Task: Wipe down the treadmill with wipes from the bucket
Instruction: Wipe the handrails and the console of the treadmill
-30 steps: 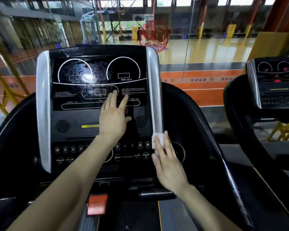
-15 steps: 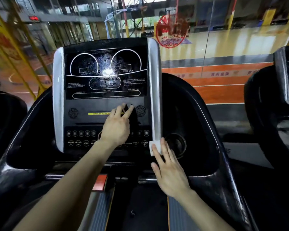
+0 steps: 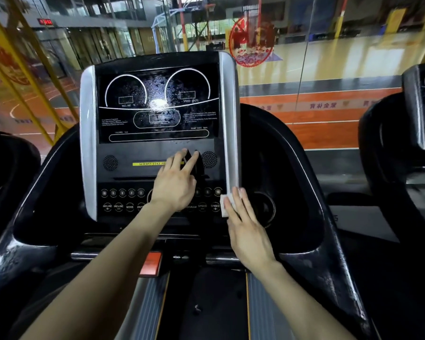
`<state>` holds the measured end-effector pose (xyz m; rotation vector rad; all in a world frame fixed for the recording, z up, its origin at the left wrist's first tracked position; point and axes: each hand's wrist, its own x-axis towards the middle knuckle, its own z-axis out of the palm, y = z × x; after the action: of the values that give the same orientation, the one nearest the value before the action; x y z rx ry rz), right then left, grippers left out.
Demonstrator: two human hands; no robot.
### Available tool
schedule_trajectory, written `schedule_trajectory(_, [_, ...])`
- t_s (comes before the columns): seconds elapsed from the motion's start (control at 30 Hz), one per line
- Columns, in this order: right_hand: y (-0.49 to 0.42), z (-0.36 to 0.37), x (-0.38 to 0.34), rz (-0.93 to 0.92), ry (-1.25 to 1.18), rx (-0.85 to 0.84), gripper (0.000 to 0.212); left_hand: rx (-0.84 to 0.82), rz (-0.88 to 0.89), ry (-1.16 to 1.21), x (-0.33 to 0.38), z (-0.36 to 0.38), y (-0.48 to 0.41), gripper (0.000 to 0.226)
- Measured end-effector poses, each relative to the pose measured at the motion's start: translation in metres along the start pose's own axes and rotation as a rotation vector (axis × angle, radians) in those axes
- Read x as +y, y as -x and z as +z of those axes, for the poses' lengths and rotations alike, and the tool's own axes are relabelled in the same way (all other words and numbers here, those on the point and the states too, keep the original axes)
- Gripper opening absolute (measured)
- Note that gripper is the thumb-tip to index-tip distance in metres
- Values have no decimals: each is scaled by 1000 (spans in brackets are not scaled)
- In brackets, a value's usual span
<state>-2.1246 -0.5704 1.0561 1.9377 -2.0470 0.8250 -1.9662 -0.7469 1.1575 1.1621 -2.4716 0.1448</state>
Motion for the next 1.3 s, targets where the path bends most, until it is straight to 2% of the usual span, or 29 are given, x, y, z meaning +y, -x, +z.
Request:
schedule_trajectory(0.07, [2,3,11,15,-40,13,80,-32,21,6,-4,-3,-1,75])
schedule_trajectory(0.13, [-1,0,19,28,-58,27,77,-79,43,10,-6,-8,0,77])
schedule_trajectory(0.2, [-9,-11,18,100,-69,85,59,-122,62,48,-9,-15,1,79])
schedule_trajectory(0.27, [-25,-30,11,126,-71,228,43,-179,82,138,-17,-27,0,74])
schedule_trajectory(0.37, [-70,-60,-12,1,-57,479,26,-155,108,197,-41,-37,4,66])
schedule_trajectory(0.43, [-108,-73,-28,-55,-45,540,19,-98,100,165,-59,-38,12,65])
schedule_trajectory(0.5, [-140,-70,-35,-70,14,497,15,-54,99,135,-78,-34,22,66])
schedule_trajectory(0.57, [-157,-60,-30,-1,96,398,12,8,94,106,-99,-30,30,66])
schedule_trajectory(0.63, [-162,-50,-25,152,124,369,13,94,87,84,-117,-21,36,55])
schedule_trajectory(0.7, [-167,-35,-41,267,4,400,14,194,88,100,-126,-10,39,36])
schedule_trajectory(0.73, [-173,-24,-59,262,-76,384,14,234,83,118,-126,-7,40,28])
schedule_trajectory(0.8, [-189,1,-104,172,-180,249,12,293,61,132,-123,-3,36,17])
schedule_trajectory(0.9, [-208,21,-139,68,-176,160,15,315,102,106,-123,-6,31,15])
schedule_trajectory(1.0, [-197,5,-104,144,-134,312,20,315,195,118,-144,-11,33,17])
schedule_trajectory(1.07, [-173,-18,-72,322,-147,445,23,352,188,125,-157,-12,39,16])
schedule_trajectory(1.17, [-176,-24,-78,538,-80,500,24,414,125,166,-161,-8,43,10])
schedule_trajectory(1.2, [-188,-13,-97,506,-69,478,23,422,117,173,-158,-5,44,8])
schedule_trajectory(1.3, [-221,23,-176,204,-52,321,12,462,108,182,-160,1,41,5])
